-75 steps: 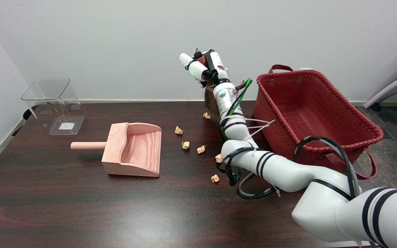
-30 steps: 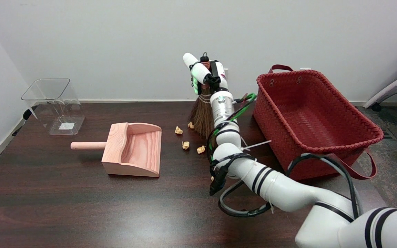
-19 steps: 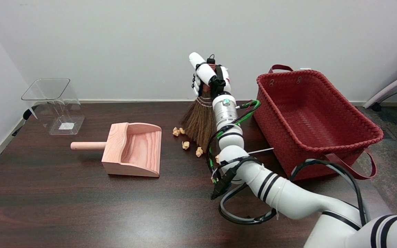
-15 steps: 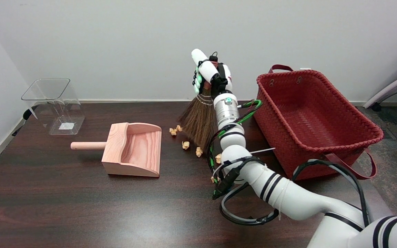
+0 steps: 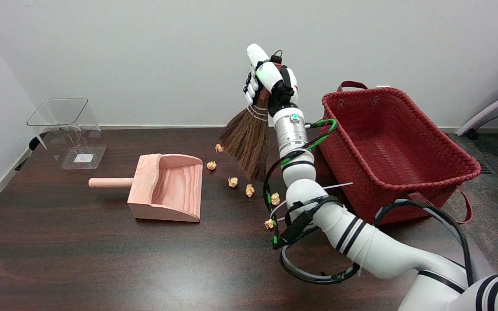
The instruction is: Sweep the paper balls into the dustpan.
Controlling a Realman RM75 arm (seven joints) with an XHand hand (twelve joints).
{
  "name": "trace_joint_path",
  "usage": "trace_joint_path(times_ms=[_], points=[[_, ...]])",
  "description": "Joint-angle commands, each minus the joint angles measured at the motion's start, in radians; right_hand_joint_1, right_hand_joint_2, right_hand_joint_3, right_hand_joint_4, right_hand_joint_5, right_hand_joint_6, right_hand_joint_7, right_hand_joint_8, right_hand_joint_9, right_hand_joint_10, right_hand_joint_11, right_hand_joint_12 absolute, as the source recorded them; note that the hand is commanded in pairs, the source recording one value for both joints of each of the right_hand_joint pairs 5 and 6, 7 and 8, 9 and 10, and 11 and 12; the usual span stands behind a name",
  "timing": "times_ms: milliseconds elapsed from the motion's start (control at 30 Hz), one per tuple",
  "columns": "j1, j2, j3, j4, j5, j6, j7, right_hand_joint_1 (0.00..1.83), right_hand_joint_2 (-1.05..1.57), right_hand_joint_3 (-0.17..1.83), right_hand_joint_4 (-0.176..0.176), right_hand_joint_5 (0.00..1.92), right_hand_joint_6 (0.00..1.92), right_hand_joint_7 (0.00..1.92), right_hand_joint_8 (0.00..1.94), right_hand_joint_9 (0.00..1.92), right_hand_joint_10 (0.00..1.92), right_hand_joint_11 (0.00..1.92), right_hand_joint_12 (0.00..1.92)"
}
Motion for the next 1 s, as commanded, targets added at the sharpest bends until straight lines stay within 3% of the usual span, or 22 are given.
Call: trace_joint_path(times_ms=[33,300,467,1000], points=[[-0.076,0.044,0.008,0.2,0.079,-0.004,-0.182,0.79,1.57,-0.06,0.0,1.92,1.92,1.92,1.92,1.92,1.92,1.92,1.92],[-0.08,0.041,-0.021,0.188,0.058,-0.005,-0.206,0.8,1.57,-0.02,0.0,1.92,1.92,1.92,1.92,1.92,1.92,1.92,1.92],[-0.075,0.037,-0.022,0.132,-0.105,-0.008,-0.203,0.79,1.57,-0.01,0.0,1.92,1.92,1.92,1.92,1.92,1.92,1.92,1.92],[-0.083,-0.016,-0.048,-0.095,-0.303,0.016,-0.205,0.78,1.57,0.02,0.0,1.92,1.92,1.92,1.92,1.92,1.92,1.92,1.92]])
